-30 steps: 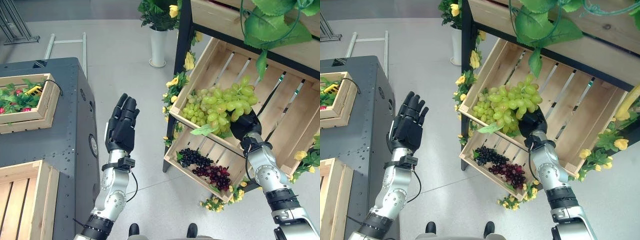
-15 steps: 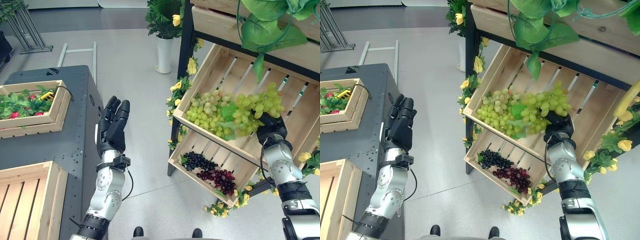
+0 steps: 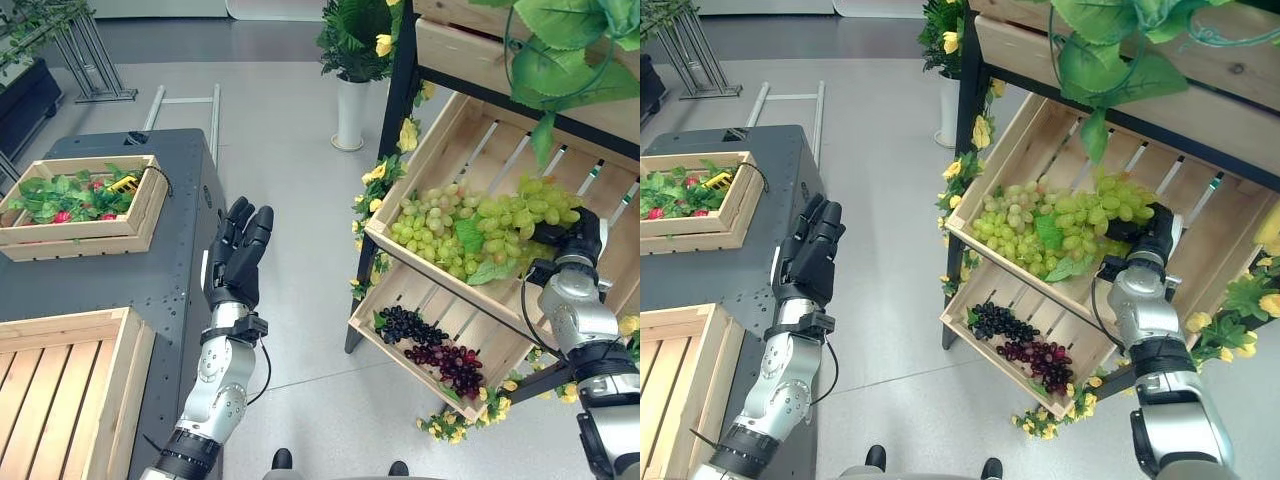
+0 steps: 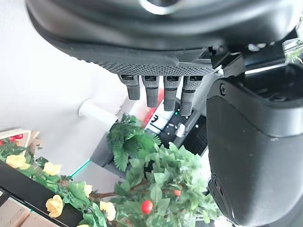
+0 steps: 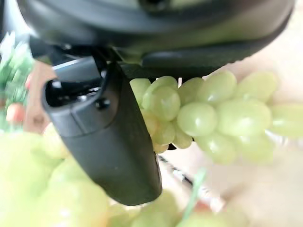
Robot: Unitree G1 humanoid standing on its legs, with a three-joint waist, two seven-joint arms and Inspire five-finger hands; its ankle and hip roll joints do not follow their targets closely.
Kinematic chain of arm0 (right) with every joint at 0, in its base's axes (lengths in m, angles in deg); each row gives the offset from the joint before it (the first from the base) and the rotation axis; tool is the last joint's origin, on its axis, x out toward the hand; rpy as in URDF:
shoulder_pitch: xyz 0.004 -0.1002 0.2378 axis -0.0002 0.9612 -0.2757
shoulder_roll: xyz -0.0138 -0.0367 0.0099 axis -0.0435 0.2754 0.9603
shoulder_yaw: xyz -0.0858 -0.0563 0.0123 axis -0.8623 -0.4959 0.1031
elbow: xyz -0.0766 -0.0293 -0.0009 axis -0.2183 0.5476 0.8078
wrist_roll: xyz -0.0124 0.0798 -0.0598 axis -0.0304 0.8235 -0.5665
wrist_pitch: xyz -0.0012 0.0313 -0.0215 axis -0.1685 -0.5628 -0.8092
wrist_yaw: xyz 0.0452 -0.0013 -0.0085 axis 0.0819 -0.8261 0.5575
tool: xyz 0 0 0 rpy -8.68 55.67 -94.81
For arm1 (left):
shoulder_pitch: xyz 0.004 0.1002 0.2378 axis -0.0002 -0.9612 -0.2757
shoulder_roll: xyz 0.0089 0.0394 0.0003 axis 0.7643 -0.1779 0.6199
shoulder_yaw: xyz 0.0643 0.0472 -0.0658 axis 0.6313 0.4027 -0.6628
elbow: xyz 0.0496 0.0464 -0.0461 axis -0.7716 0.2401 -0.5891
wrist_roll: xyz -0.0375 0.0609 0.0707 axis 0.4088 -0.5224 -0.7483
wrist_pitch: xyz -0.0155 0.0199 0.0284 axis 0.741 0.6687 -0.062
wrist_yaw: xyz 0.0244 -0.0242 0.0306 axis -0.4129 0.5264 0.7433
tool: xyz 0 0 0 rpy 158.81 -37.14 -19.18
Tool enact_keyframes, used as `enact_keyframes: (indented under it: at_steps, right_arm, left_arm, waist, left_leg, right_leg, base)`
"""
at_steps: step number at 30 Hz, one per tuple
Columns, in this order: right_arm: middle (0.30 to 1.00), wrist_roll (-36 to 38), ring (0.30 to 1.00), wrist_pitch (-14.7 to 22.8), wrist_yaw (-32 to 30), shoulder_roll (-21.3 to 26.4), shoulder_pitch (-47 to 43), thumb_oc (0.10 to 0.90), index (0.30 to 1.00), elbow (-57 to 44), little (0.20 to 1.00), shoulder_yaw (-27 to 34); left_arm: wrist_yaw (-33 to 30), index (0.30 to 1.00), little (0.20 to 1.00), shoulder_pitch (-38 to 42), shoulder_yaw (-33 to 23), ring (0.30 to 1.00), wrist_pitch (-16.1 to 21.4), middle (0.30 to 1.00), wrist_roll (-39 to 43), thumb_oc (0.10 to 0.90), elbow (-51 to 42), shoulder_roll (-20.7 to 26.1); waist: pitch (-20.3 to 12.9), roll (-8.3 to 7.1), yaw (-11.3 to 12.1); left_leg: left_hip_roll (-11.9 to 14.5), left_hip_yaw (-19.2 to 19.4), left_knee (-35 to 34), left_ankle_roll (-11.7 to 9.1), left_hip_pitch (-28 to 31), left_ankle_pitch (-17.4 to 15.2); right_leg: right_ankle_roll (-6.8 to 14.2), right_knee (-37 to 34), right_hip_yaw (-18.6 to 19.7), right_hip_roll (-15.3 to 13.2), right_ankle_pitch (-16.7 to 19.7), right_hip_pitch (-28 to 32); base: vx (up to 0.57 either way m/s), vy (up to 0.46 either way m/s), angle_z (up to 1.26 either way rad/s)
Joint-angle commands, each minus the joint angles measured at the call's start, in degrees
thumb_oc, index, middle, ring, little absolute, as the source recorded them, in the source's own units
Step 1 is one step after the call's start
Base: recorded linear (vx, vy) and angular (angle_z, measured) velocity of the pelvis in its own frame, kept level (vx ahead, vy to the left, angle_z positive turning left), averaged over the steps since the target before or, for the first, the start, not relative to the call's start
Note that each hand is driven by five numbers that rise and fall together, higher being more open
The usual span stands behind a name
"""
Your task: Pick up the fruits from the basket on one side to the basket on the other side
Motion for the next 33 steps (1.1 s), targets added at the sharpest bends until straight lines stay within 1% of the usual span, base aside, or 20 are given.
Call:
enact_keyframes:
  at_steps: [1,2,5,7,8,10,12,13,14,15,16,20,22,24,25,26,27,28,30,33]
  right_arm:
    - [0.900,-11.5,0.900,-2.1,1.6,14.7,-3.3,0.800,0.900,5.3,0.900,-0.6]
    - [0.900,-13.5,0.900,-2.5,2.1,15.3,-3.2,0.800,0.900,4.1,0.900,-1.3]
    - [0.900,-25.7,0.900,-2.9,5.5,17.6,-3.5,0.800,0.900,1.7,0.900,-3.7]
    - [0.900,-30.9,0.900,-2.9,7.1,18.9,-4.0,0.800,0.900,0.7,0.900,-5.1]
    - [0.900,-34.2,0.900,-2.1,8.3,20.2,-4.6,0.800,0.900,0.0,0.900,-6.6]
    - [0.900,-37.0,0.900,-1.5,10.3,21.9,-5.2,0.800,0.900,-1.9,0.900,-8.1]
    - [0.900,-40.4,0.900,-1.2,15.4,23.5,-5.4,0.800,0.900,-4.3,0.900,-9.8]
    - [0.900,-41.9,0.900,-1.4,16.9,24.2,-5.1,0.800,0.900,-5.6,0.900,-10.2]
    - [0.900,-44.6,0.900,-0.9,18.6,25.2,-4.3,0.800,0.900,-7.5,0.900,-10.7]
    - [0.900,-44.3,0.900,-0.9,18.9,25.5,-4.3,0.800,0.900,-8.1,0.900,-10.8]
    - [0.900,-46.2,0.900,-1.1,19.6,26.9,-4.2,0.800,0.900,-10.5,0.900,-11.0]
    - [0.900,-50.2,0.900,-1.7,20.5,28.9,-3.9,0.800,0.900,-14.6,0.900,-10.2]
    - [0.900,-50.4,0.900,-1.4,21.2,29.9,-3.6,0.800,0.900,-17.0,0.900,-9.3]
    - [0.900,-49.6,0.900,-1.4,23.6,30.5,-3.1,0.800,0.900,-19.1,0.900,-8.5]
    - [0.900,-49.0,0.900,-1.1,25.9,30.7,-2.4,0.800,0.900,-20.2,0.900,-7.8]
    - [0.900,-47.6,0.900,-1.2,29.8,31.1,-1.9,0.800,0.900,-21.6,0.900,-7.4]
    - [0.900,-45.6,0.900,-0.7,32.7,31.1,-1.4,0.800,0.900,-22.3,0.900,-7.4]
    - [0.900,-43.1,0.900,-0.6,34.3,31.5,-1.1,0.800,0.900,-23.3,0.900,-7.5]
    - [0.900,-36.2,0.900,-0.4,35.7,32.0,-1.6,0.800,0.900,-24.3,0.900,-8.3]
    - [0.900,-28.4,0.900,2.5,36.2,31.2,-3.5,0.800,0.900,-22.9,0.900,-9.3]
  left_arm:
    - [1.3,0.900,0.900,5.6,-0.3,0.900,2.5,0.900,-4.7,0.800,-4.6,1.3]
    - [1.0,0.900,0.900,5.8,-0.3,0.900,2.3,0.900,-4.7,0.800,-4.9,1.5]
    - [1.1,0.900,0.900,5.7,-0.7,0.900,1.7,0.900,-4.7,0.800,-5.7,1.6]
    - [0.8,0.900,0.900,5.8,-0.6,0.900,1.5,0.900,-4.8,0.800,-6.1,1.8]
    - [0.8,0.900,0.900,5.7,-0.7,0.900,1.1,0.900,-4.9,0.800,-6.6,1.8]
    - [0.7,0.900,0.900,5.6,-0.7,0.900,1.0,0.900,-5.0,0.800,-6.9,1.9]
    - [1.3,0.900,0.900,5.3,-1.1,0.900,0.7,0.900,-5.2,0.800,-7.3,1.9]
    - [1.5,0.900,0.900,5.1,-1.4,0.900,0.6,0.900,-5.3,0.800,-7.5,1.9]
    - [1.4,0.900,0.900,4.8,-1.5,0.900,0.4,0.900,-5.6,0.800,-8.1,2.1]
    - [1.4,0.900,0.900,4.7,-1.6,0.900,0.4,0.900,-5.6,0.800,-8.1,2.1]
    - [1.3,0.900,0.900,4.6,-2.0,0.900,0.6,0.900,-5.8,0.800,-8.0,2.4]
    - [0.7,0.900,0.900,5.1,-2.7,0.900,-0.3,0.900,-6.0,0.800,-8.4,2.7]
    - [0.2,0.900,0.900,5.3,-3.2,0.900,-1.1,0.900,-6.2,0.800,-8.9,2.6]
    - [-0.2,0.900,0.900,5.2,-3.4,0.900,-1.3,0.900,-6.4,0.800,-9.2,2.5]
    - [0.2,0.900,0.900,5.0,-3.8,0.900,-1.5,0.900,-6.5,0.800,-9.3,2.4]
    - [0.6,0.900,0.900,4.9,-4.2,0.900,-1.8,0.900,-6.6,0.800,-9.4,2.3]
    - [0.7,0.900,0.900,4.9,-4.5,0.900,-2.2,0.900,-6.8,0.800,-9.7,2.2]
    - [0.6,0.900,0.900,5.0,-4.7,0.900,-2.5,0.900,-7.0,0.800,-9.8,2.1]
    - [0.6,0.900,0.900,5.1,-4.7,0.900,-2.5,0.900,-7.0,0.800,-9.6,2.2]
    - [1.3,0.900,0.900,5.3,-4.9,0.900,-2.2,0.900,-7.1,0.800,-8.4,1.9]
  waist:
    - [-2.7,0.23,-1.3]
    - [-2.6,0.17,-1.4]
    - [-2.6,0.01,-1.5]
    - [-2.6,-0.12,-1.6]
    - [-2.6,-0.21,-1.7]
    - [-2.6,-0.36,-1.8]
    - [-2.7,-0.56,-1.9]
    - [-2.6,-0.61,-2.0]
    - [-2.6,-0.79,-2.2]
    - [-2.6,-0.84,-2.3]
    - [-2.5,-1.04,-2.7]
    - [-2.4,-1.25,-3.4]
    - [-2.6,-1.32,-3.8]
    - [-2.8,-1.33,-4.2]
    - [-2.8,-1.31,-4.3]
    - [-2.9,-1.38,-4.5]
    - [-2.8,-1.45,-4.5]
    - [-2.8,-1.50,-4.6]
    - [-2.8,-1.65,-4.7]
    - [-2.8,-1.72,-4.7]
  left_leg:
    - [0.2,-0.3,0.1,1.3,0.5,-3.6]
    - [0.2,-0.2,0.1,1.3,0.5,-3.6]
    - [0.2,0.0,0.1,1.2,0.4,-3.6]
    - [0.3,0.1,0.1,1.2,0.3,-3.5]
    - [0.3,0.2,0.1,1.2,0.3,-3.6]
    - [0.3,0.4,0.1,1.2,0.3,-3.5]
    - [0.3,0.5,0.1,1.2,0.2,-3.5]
    - [0.4,0.5,0.1,1.2,0.2,-3.4]
    - [0.4,0.6,0.1,1.2,0.2,-3.5]
    - [0.4,0.7,0.1,1.2,0.2,-3.4]
    - [0.5,0.9,0.1,1.1,0.2,-3.3]
    - [0.5,1.1,0.1,1.1,0.2,-3.4]
    - [0.5,1.2,0.1,1.1,0.2,-3.3]
    - [0.5,1.4,0.1,1.1,0.2,-3.4]
    - [0.4,1.4,0.1,1.1,0.2,-3.5]
    - [0.4,1.4,0.1,1.0,0.2,-3.5]
    - [0.4,1.4,0.1,1.0,0.2,-3.5]
    - [0.4,1.3,0.1,1.0,0.2,-3.4]
    - [0.5,1.6,0.1,0.9,0.3,-3.3]
    - [0.4,1.4,0.1,0.7,0.4,-3.3]
  right_leg:
    - [0.0,0.4,-0.1,-0.7,-0.7,2.5]
    - [0.0,0.4,-0.1,-0.7,-0.7,2.5]
    - [0.2,0.4,-0.1,-0.7,-0.6,2.4]
    - [0.3,0.4,-0.1,-0.7,-0.6,2.3]
    - [0.3,0.4,0.0,-0.6,-0.6,2.3]
    - [0.4,0.4,0.0,-0.6,-0.6,2.1]
    - [0.5,0.4,0.1,-0.5,-0.5,2.0]
    - [0.5,0.4,0.1,-0.5,-0.5,2.0]
    - [0.6,0.4,0.3,-0.4,-0.5,1.9]
    - [0.6,0.4,0.4,-0.4,-0.4,1.9]
    - [0.6,0.4,0.6,-0.3,-0.3,1.8]
    - [0.7,0.4,1.1,0.0,-0.2,1.6]
    - [0.8,0.4,1.3,0.1,-0.3,1.6]
    - [0.7,0.4,1.6,0.2,-0.4,1.5]
    - [0.7,0.4,1.6,0.3,-0.4,1.5]
    - [0.7,0.4,1.7,0.2,-0.4,1.5]
    - [0.7,0.4,1.9,0.2,-0.4,1.4]
    - [0.7,0.4,2.0,0.3,-0.4,1.4]
    - [0.6,0.4,2.1,0.3,-0.3,1.4]
    - [0.5,0.4,2.3,0.4,-0.4,1.6]
  base:
    - [0.00,0.000,0.00]
    - [0.00,0.000,0.00]
    - [-0.03,-0.001,0.00]
    - [0.00,0.000,0.00]
    - [0.00,0.000,0.00]
    - [-0.02,-0.003,-0.01]
    - [-0.02,-0.004,-0.01]
    - [-0.03,-0.009,-0.03]
    - [0.00,0.000,0.00]
    - [-0.03,-0.013,-0.02]
    - [0.00,0.000,0.00]
    - [-0.02,-0.010,-0.06]
    - [-0.01,-0.002,-0.12]
    - [0.00,0.006,-0.10]
    - [0.00,0.005,-0.06]
    - [0.00,0.000,0.00]
    - [0.00,0.000,0.00]
    - [-0.01,-0.003,-0.04]
    - [0.00,0.001,-0.07]
    - [0.00,0.003,-0.03]
